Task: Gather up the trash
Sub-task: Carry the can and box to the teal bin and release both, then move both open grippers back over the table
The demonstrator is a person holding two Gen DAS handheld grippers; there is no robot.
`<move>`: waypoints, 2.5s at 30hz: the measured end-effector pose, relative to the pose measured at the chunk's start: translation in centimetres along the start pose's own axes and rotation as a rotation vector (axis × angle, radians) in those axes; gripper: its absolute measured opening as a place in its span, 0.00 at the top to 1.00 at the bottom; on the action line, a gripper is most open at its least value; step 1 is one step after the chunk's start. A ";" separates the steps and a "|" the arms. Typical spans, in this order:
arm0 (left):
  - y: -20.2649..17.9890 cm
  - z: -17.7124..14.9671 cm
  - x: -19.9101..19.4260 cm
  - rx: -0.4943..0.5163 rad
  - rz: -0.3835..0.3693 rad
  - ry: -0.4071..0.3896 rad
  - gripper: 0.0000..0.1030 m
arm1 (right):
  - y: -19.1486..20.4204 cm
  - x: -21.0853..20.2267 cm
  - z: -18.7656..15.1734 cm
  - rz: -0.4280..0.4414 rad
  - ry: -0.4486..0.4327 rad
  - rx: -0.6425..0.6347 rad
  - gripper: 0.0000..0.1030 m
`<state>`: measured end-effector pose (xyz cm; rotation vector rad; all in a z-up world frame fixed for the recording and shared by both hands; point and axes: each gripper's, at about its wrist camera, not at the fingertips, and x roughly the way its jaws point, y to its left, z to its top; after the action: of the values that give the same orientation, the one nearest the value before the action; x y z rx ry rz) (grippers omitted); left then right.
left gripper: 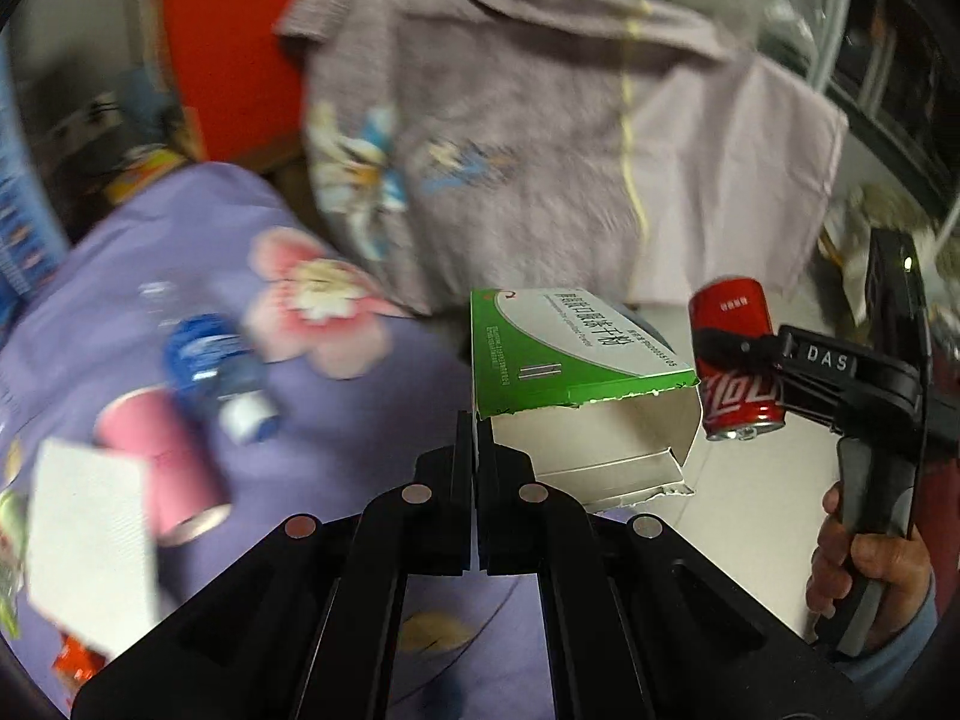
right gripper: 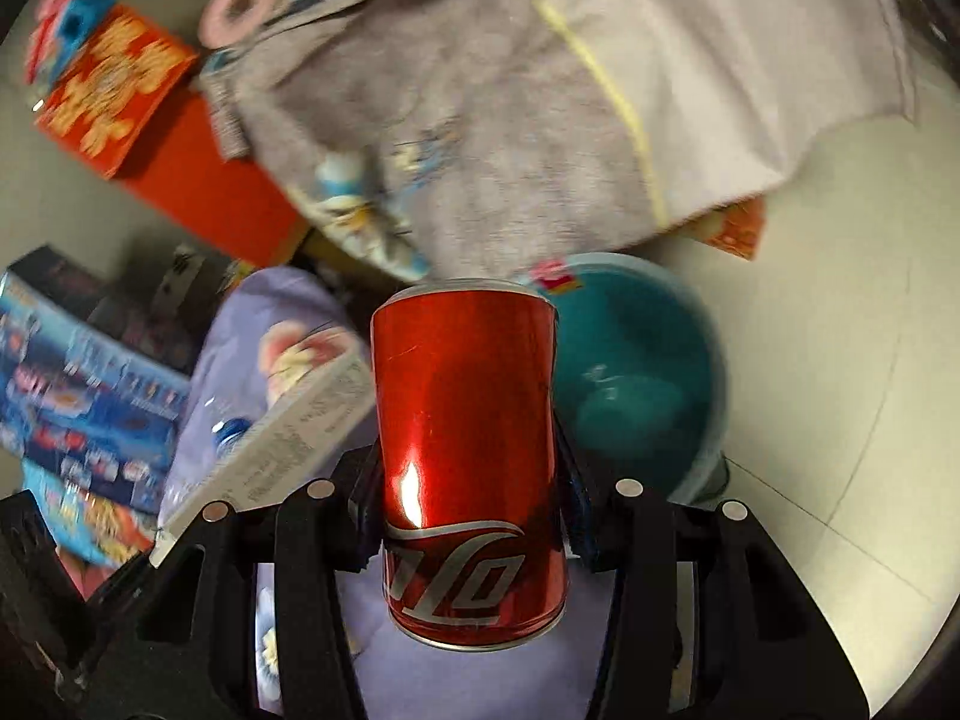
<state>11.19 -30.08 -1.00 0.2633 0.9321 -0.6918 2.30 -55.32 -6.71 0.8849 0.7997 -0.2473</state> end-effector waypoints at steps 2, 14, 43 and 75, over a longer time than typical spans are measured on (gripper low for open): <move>-1.1 0.3 2.2 0.018 -0.015 0.039 0.99 | -1.2 0.9 0.3 -0.015 0.016 0.017 0.56; -2.2 0.5 7.8 0.037 -0.007 0.136 0.67 | -3.3 5.0 0.8 -0.065 0.098 0.041 0.54; 8.9 -6.5 -5.4 -0.195 0.101 -0.024 0.14 | 9.0 5.1 -5.4 -0.043 0.207 -0.140 0.22; 26.3 -30.2 -17.9 -0.798 0.300 0.044 0.11 | 29.1 6.8 -23.3 0.072 0.501 -0.630 0.22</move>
<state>1.55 12.32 -6.30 -0.2885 1.1108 -0.0073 9.54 -18.30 -2.94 0.3701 1.2176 0.2976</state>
